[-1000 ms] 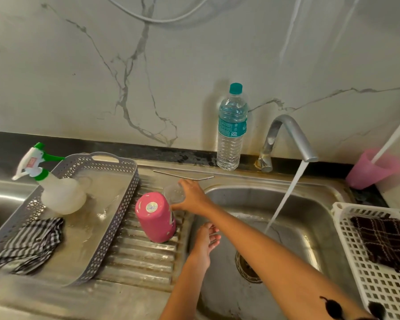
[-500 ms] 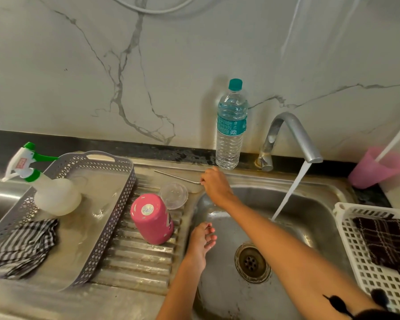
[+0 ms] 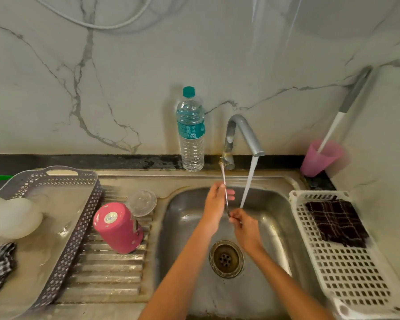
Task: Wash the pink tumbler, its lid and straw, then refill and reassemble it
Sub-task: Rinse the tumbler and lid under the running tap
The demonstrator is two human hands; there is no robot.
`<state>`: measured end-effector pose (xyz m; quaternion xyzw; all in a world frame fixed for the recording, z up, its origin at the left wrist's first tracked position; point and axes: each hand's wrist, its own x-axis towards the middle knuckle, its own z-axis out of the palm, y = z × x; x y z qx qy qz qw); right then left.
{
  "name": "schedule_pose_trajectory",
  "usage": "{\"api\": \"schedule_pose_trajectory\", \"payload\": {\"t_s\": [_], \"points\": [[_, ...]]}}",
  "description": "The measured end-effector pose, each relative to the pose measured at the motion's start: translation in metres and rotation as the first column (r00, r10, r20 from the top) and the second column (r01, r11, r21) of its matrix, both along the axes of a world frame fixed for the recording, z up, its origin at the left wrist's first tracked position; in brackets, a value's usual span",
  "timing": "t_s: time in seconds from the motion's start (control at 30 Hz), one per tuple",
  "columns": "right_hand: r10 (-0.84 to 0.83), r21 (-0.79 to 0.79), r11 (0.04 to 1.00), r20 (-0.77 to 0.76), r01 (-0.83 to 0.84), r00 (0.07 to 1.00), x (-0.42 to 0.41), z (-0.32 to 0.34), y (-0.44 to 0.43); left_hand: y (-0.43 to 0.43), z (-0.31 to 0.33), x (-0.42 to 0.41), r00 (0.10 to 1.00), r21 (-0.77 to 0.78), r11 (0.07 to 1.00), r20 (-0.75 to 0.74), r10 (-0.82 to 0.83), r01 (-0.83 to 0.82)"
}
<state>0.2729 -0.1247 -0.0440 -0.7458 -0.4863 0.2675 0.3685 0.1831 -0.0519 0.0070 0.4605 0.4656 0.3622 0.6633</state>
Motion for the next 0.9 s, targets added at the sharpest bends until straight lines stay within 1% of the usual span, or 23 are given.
{"api": "schedule_pose_trajectory", "payload": {"t_s": [0.1, 0.17, 0.23, 0.27, 0.33, 0.4, 0.53, 0.63, 0.73, 0.8, 0.83, 0.9], "points": [[-0.008, -0.059, 0.998, 0.02, 0.01, 1.0, 0.014, 0.003, -0.002, -0.008, 0.0, 0.026, 0.992, 0.093, 0.991, -0.088, -0.085, 0.093], [-0.072, -0.001, 0.997, -0.019, 0.072, 0.997, 0.022, 0.019, 0.0, -0.013, -0.006, 0.033, 0.979, 0.148, 0.98, -0.17, -0.11, 0.135], [-0.144, 0.081, 0.985, -0.1, 0.152, 0.985, 0.028, 0.037, 0.003, -0.017, -0.012, 0.033, 0.961, 0.201, 0.962, -0.242, -0.133, 0.184], [-0.16, 0.097, 0.98, -0.144, 0.175, 0.977, 0.029, 0.045, 0.006, -0.019, -0.014, 0.031, 0.951, 0.218, 0.953, -0.272, -0.148, 0.211], [-0.169, 0.086, 0.978, -0.209, 0.19, 0.963, 0.027, 0.053, 0.012, -0.023, -0.017, 0.028, 0.949, 0.222, 0.951, -0.279, -0.15, 0.216], [-0.185, 0.063, 0.976, -0.281, 0.21, 0.942, 0.025, 0.054, 0.019, -0.027, -0.015, 0.026, 0.965, 0.196, 0.965, -0.23, -0.129, 0.176], [-0.236, 0.001, 0.963, -0.474, 0.268, 0.849, 0.025, 0.062, 0.032, -0.036, -0.015, 0.022, 0.969, 0.126, 0.978, -0.203, -0.14, 0.168], [-0.238, -0.002, 0.96, -0.537, 0.281, 0.809, 0.028, 0.071, 0.043, -0.046, -0.024, 0.011, 0.969, 0.092, 0.977, -0.176, -0.175, 0.193], [-0.267, -0.012, 0.941, -0.638, 0.338, 0.722, 0.037, 0.072, 0.049, -0.055, -0.024, -0.004, 0.971, 0.076, 0.976, -0.14, -0.192, 0.204], [-0.294, -0.044, 0.929, -0.689, 0.366, 0.663, 0.047, 0.068, 0.049, -0.056, -0.02, -0.014, 0.988, 0.102, 0.987, -0.103, -0.115, 0.126], [-0.312, -0.067, 0.922, -0.712, 0.381, 0.629, 0.051, 0.062, 0.047, -0.054, -0.017, -0.018, 0.992, 0.136, 0.988, -0.115, -0.054, 0.07], [-0.366, -0.14, 0.898, -0.765, 0.417, 0.531, 0.055, 0.044, 0.04, -0.046, -0.007, -0.022, 0.968, 0.253, 0.967, -0.239, 0.073, -0.011]]}}
